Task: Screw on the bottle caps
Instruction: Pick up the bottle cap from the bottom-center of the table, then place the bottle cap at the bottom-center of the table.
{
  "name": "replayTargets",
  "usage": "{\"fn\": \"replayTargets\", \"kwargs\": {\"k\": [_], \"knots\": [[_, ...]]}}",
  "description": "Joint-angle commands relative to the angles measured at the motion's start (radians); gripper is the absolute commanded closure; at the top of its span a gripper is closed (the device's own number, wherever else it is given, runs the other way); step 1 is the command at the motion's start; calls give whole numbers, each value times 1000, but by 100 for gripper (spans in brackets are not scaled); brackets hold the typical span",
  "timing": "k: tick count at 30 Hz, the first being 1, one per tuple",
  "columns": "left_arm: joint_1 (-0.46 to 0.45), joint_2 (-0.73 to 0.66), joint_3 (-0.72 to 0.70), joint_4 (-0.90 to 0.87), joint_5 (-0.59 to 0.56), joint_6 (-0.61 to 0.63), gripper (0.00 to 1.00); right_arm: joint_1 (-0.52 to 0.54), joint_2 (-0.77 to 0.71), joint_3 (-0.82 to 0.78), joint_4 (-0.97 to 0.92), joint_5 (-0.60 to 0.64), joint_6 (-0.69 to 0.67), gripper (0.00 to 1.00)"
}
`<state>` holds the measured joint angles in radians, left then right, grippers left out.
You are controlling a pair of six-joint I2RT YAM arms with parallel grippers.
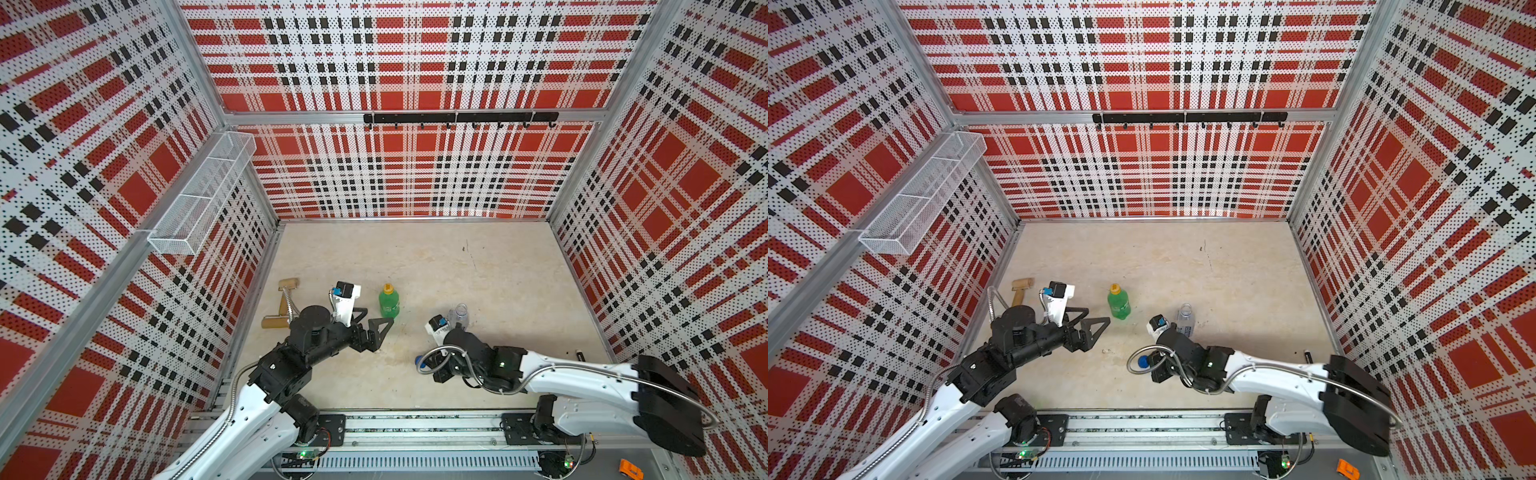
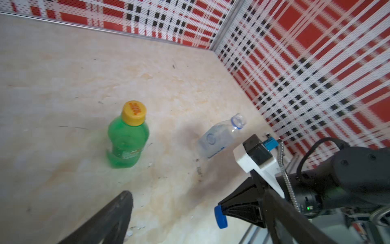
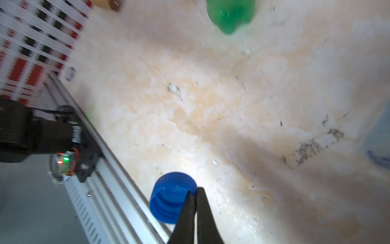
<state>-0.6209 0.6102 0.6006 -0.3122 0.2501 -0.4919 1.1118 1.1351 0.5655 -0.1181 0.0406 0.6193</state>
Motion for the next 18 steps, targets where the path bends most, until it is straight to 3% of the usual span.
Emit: {"fn": "replayTargets", "kwargs": {"k": [1, 6, 13, 18], "knots": [[-26, -22, -67, 191, 103, -290, 1, 6, -164, -20, 123, 86, -49, 100], [-79, -17, -191, 473, 126, -595, 1, 7, -319, -63, 218, 153, -109, 100], [-220, 86, -257, 767, 52, -778, 0, 11, -303, -47, 301, 160, -136, 100], [-247, 145, -293, 895, 38, -841, 6, 13, -300, -59, 347, 157, -141, 100]]}}
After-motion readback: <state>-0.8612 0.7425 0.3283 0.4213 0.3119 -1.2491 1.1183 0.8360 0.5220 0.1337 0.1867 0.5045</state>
